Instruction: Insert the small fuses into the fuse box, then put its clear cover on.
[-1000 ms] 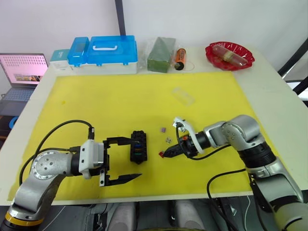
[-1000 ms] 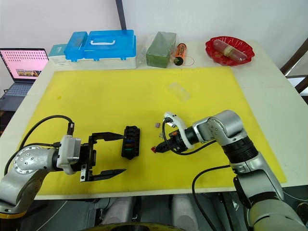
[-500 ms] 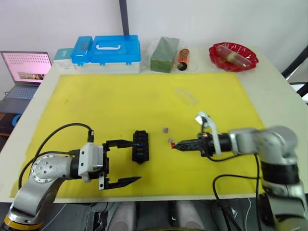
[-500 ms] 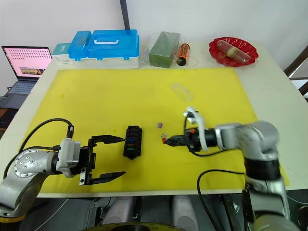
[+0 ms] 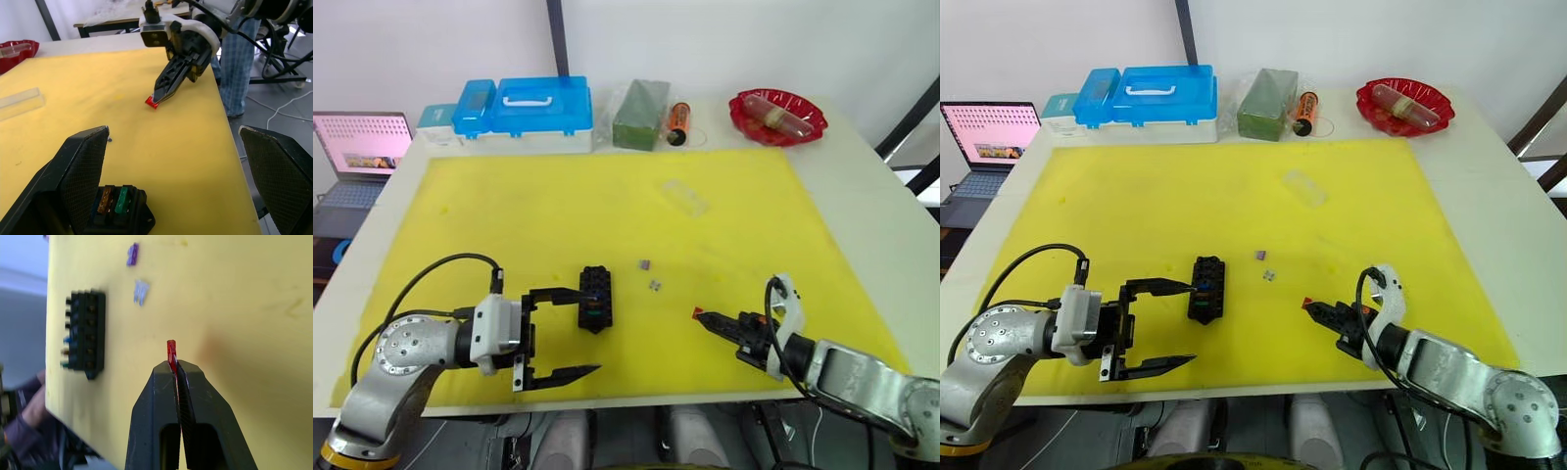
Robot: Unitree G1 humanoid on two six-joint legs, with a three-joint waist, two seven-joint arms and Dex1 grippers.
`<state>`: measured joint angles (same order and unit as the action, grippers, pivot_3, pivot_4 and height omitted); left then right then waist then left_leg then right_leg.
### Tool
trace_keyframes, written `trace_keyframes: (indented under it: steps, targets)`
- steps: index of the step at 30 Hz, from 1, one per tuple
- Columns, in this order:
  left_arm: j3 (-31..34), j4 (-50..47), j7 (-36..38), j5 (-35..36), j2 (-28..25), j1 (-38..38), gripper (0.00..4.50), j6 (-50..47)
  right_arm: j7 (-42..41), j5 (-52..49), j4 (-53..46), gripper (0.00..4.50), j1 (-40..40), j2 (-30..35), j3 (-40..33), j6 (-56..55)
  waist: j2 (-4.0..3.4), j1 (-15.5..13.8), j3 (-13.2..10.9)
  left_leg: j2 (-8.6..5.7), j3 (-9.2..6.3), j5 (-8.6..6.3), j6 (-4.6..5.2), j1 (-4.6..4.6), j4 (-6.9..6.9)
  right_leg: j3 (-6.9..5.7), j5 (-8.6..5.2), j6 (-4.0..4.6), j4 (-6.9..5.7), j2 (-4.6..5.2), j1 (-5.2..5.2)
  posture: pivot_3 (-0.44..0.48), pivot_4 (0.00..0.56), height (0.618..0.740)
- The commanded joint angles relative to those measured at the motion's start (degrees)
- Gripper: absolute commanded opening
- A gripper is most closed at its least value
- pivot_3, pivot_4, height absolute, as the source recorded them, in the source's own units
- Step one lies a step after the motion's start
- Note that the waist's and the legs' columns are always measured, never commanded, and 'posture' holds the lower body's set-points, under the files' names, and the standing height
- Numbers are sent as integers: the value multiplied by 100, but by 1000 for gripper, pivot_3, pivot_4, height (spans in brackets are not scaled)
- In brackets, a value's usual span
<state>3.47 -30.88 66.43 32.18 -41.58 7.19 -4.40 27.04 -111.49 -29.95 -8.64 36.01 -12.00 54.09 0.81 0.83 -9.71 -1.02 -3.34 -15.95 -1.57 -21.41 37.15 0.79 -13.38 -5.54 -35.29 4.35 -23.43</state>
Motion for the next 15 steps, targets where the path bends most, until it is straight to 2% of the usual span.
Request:
trace_keyframes:
  steps: [1,5,8,12,15]
  targets:
    - [-22,-51,31,23,33,12,4500,113,312,-151,-249,59,130,-70,231,-556,0,-11,0,1,0,0,0,-1,0,0,0,0,4,0,1,0,150,740]
    - [-40,-9,34,-14,64,39,4500,183,545,-151,-211,59,227,-100,367,-794,0,-25,0,14,0,0,0,-3,1,1,0,1,9,3,2,0,150,740]
    - [-66,9,31,-47,94,70,4500,233,488,-151,-214,626,160,38,426,-745,0,-22,0,15,-1,-1,1,-4,-1,2,0,1,10,4,1,0,150,740]
    - [-105,4,2,-72,131,90,4500,259,127,-151,-185,1842,98,321,460,-568,0,-23,0,17,-2,-1,2,-3,-1,5,0,2,10,5,1,0,150,740]
    - [-125,-8,-2,-80,150,114,4500,282,-691,-151,-61,2788,-5,987,323,-116,-4,-29,-2,17,-2,-1,2,-2,-1,7,0,2,12,7,1,0,150,740]
